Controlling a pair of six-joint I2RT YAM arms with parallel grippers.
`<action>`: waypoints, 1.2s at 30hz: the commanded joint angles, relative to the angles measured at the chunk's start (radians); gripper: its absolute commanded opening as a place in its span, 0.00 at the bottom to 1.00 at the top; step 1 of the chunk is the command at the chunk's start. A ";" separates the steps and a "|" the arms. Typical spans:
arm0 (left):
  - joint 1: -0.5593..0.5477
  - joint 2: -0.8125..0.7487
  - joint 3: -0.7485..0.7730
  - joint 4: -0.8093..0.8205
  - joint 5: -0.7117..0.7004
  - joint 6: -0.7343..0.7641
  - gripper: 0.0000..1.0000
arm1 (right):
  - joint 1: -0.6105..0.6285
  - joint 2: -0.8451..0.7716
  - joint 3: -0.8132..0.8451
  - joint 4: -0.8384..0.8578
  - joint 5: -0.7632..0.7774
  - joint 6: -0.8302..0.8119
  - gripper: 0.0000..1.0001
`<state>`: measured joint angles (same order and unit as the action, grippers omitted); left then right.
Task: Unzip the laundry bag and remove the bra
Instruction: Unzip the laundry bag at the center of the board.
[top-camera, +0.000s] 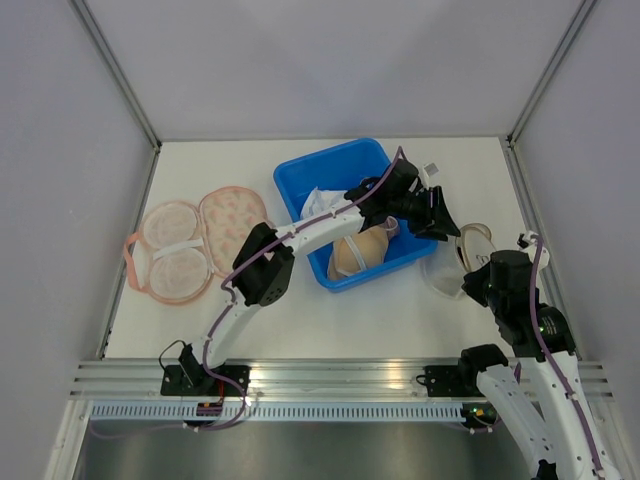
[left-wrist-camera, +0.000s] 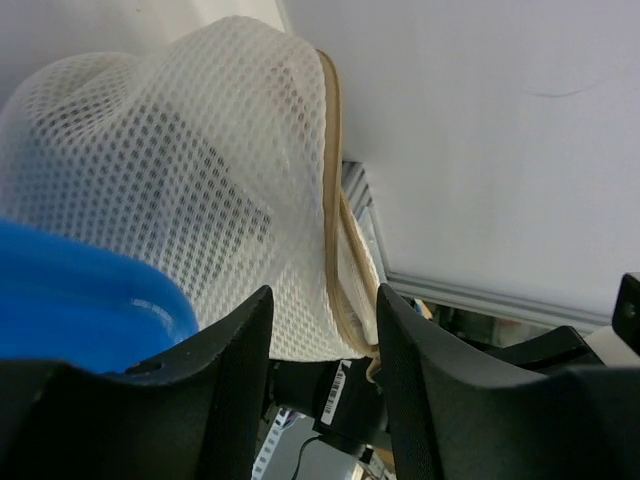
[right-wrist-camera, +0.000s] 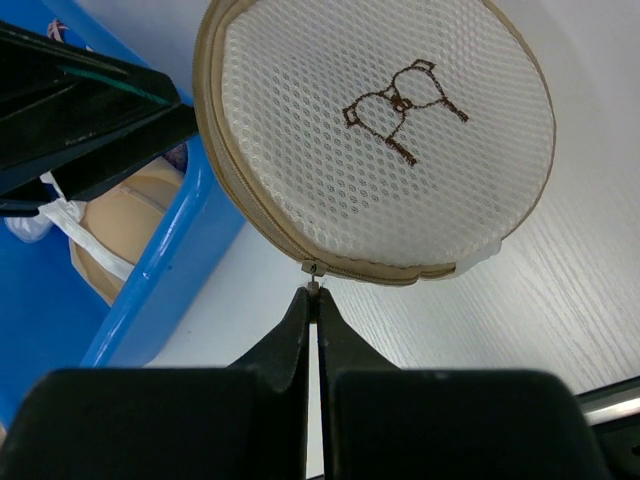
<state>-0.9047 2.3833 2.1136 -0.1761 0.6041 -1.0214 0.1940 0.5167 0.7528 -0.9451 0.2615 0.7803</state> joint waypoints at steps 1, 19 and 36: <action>0.000 -0.148 -0.001 -0.160 -0.084 0.130 0.52 | 0.001 0.011 0.043 0.054 -0.024 -0.012 0.00; -0.043 -0.133 -0.027 -0.276 -0.078 0.150 0.50 | 0.001 0.043 0.028 0.108 -0.057 0.011 0.01; -0.046 -0.021 0.083 -0.195 0.016 0.080 0.50 | 0.001 0.043 0.017 0.127 -0.077 0.014 0.00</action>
<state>-0.9504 2.3474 2.1494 -0.4343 0.5644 -0.9012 0.1940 0.5640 0.7578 -0.8600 0.1959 0.7853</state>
